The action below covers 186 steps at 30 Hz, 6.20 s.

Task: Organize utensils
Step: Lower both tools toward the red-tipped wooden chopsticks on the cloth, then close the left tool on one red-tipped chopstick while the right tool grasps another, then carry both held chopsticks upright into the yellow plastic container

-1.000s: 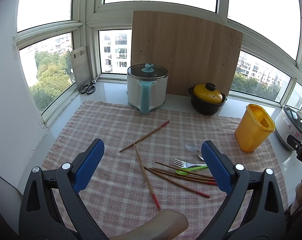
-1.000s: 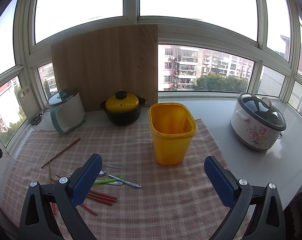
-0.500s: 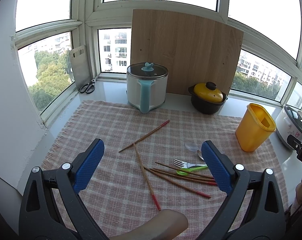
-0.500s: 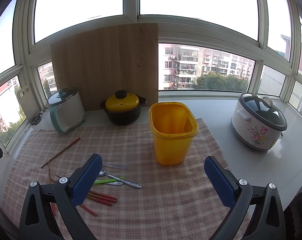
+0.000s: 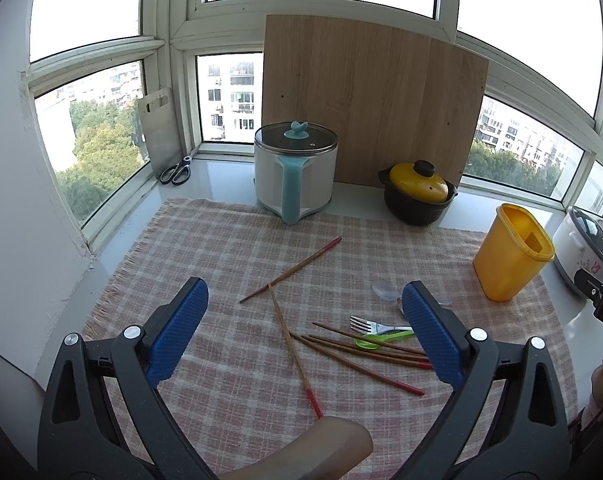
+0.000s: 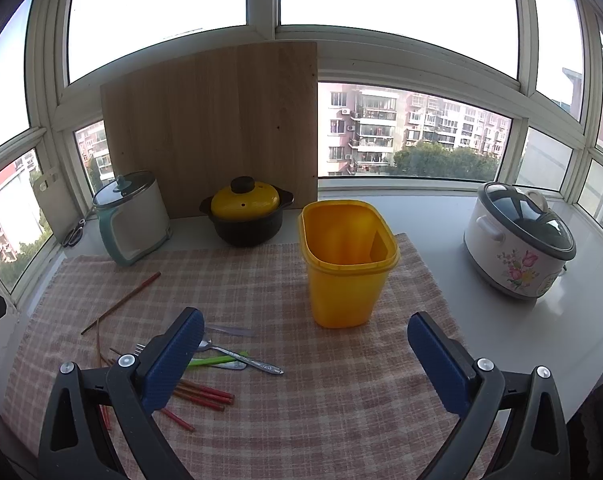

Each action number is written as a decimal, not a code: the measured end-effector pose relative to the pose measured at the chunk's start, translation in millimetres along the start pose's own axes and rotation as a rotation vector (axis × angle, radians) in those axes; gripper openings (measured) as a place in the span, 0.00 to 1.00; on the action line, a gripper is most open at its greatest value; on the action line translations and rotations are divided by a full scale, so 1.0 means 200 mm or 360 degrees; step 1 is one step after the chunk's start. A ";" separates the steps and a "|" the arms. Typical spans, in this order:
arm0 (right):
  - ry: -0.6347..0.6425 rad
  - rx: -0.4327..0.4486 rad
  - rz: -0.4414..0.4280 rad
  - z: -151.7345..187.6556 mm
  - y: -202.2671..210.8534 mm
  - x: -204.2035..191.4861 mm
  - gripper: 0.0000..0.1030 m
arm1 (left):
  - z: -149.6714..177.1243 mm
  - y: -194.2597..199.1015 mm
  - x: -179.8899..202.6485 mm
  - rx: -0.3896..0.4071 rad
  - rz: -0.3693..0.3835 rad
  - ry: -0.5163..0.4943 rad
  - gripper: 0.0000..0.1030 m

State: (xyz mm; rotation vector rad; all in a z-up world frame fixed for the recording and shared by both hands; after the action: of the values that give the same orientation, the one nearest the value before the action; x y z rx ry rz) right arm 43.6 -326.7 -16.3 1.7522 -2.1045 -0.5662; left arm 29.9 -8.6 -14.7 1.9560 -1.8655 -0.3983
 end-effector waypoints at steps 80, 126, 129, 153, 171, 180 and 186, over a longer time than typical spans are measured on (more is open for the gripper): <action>0.0848 -0.1108 -0.1286 0.72 -0.57 -1.04 0.26 | 0.78 -0.93 -0.27 -0.1007 0.0233 0.0409 0.10; 0.1109 -0.1183 -0.1175 0.81 -0.65 -1.30 0.04 | 0.76 -0.97 -0.33 -0.0974 0.0170 0.0233 0.05; 0.0981 -0.1143 -0.1198 0.77 -0.62 -1.25 0.04 | 0.74 -0.93 -0.34 -0.0910 0.0157 0.0273 0.05; 0.0230 -0.0501 -0.0912 0.13 -0.39 -0.34 0.04 | 0.18 -0.64 0.16 -0.0428 0.0445 0.0404 0.05; 0.0003 -0.0181 -0.0599 -0.33 -0.54 0.32 0.04 | -0.31 -0.91 1.07 -0.0224 0.0836 0.0303 0.04; -0.0066 -0.0112 -0.0503 -0.45 -0.74 0.45 0.04 | -0.45 -1.09 1.45 -0.0211 0.0931 0.0329 0.04; -0.0081 -0.0096 -0.0459 -0.48 -0.85 0.50 0.04 | -0.44 -1.18 1.60 -0.0214 0.0937 0.0335 0.04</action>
State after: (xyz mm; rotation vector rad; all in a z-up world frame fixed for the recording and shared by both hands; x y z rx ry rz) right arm 217.7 -459.9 -19.2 2.0407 -1.8562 -0.7507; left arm 299.8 -314.0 -26.8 1.2260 -2.0906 -0.1249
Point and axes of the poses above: each gripper's, at about its wrist camera, not at the fingertips, and y roughly against the way its jaws point, x to its right, z to its underside, the point moved 4 cm from there along -y, roughly the way its jaws point, and after that the axes turned 10 degrees about x, right-handed, at the moved point
